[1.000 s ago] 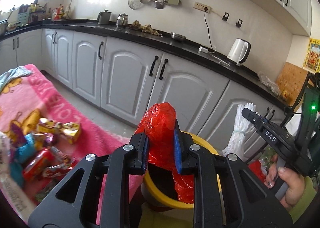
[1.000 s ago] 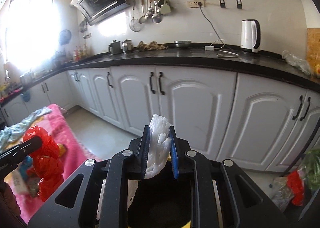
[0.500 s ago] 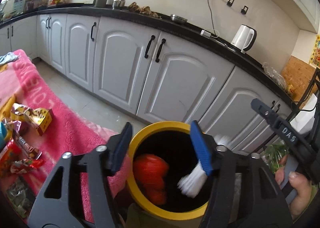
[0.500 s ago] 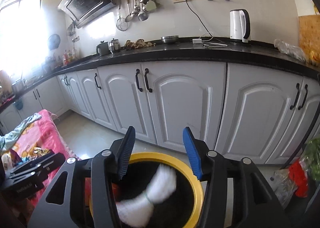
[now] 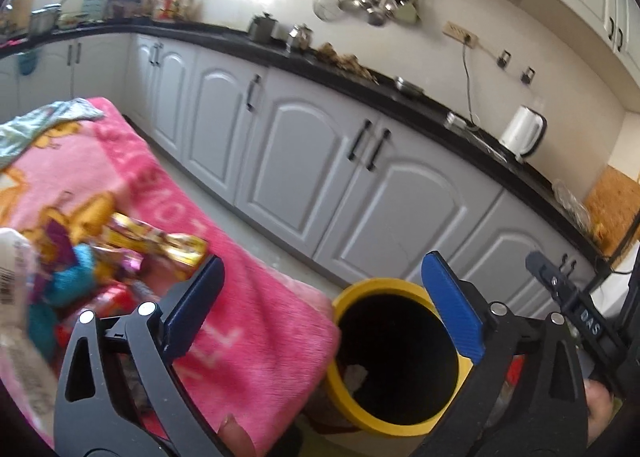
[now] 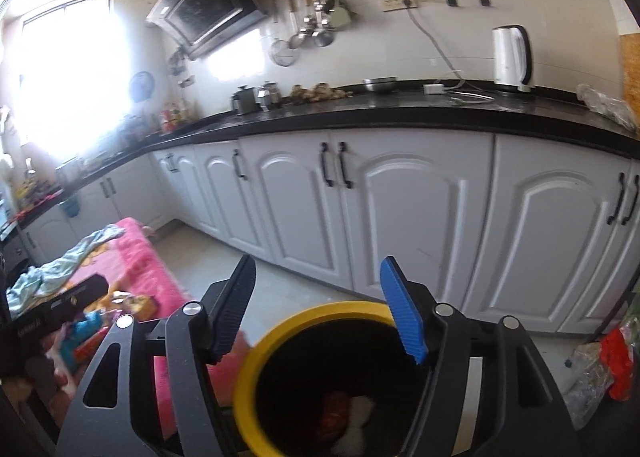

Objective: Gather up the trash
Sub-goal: 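Carry both items over the yellow bin and open both tools to drop them, then grasp the white plastic bag with the left tool while the right tool grasps the dark snack packet, then carry both items over the yellow bin and open both tools to drop them, then grasp the green sponge with the left tool while the right tool grasps purple candy wrappers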

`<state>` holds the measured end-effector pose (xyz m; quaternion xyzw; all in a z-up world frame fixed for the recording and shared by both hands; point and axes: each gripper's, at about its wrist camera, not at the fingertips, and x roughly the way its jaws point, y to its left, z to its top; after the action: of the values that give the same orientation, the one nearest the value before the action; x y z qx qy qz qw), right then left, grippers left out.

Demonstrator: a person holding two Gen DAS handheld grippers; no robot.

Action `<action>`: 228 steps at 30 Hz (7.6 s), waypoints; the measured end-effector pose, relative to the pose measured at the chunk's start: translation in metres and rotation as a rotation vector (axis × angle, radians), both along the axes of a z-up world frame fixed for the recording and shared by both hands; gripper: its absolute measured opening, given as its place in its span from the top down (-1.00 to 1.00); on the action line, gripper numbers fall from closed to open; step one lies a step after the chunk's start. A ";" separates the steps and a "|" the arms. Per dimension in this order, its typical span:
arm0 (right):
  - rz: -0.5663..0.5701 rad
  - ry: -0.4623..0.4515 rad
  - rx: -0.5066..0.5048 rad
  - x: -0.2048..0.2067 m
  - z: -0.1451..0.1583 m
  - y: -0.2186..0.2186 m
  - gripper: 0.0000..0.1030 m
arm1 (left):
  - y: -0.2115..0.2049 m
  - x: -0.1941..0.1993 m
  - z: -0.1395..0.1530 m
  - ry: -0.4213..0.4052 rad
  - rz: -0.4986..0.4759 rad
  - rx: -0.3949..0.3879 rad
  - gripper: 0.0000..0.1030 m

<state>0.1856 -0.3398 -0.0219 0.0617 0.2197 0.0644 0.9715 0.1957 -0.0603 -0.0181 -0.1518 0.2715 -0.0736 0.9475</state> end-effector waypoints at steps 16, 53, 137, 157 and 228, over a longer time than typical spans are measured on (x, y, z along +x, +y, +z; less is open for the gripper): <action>0.232 -0.003 -0.002 -0.030 0.018 0.087 -0.37 | 0.095 -0.052 0.033 -0.078 0.192 0.003 -0.77; 0.599 0.328 -0.158 -0.018 -0.092 0.277 -0.47 | 0.224 -0.080 -0.028 0.087 0.398 -0.128 -0.77; 0.312 0.091 0.014 -0.031 0.020 0.063 0.86 | 0.017 -0.037 0.042 -0.041 -0.067 0.020 0.39; 0.121 0.194 0.002 -0.010 -0.022 -0.009 0.86 | -0.085 0.025 0.018 -0.045 -0.191 0.063 0.38; 0.397 -0.043 -0.176 -0.081 0.017 0.124 -0.54 | 0.106 -0.062 0.031 -0.092 0.185 -0.040 -0.79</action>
<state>0.1047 -0.2161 -0.0046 -0.0693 0.2116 0.2362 0.9458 0.1333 0.0455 0.0127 -0.1914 0.2112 0.0019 0.9585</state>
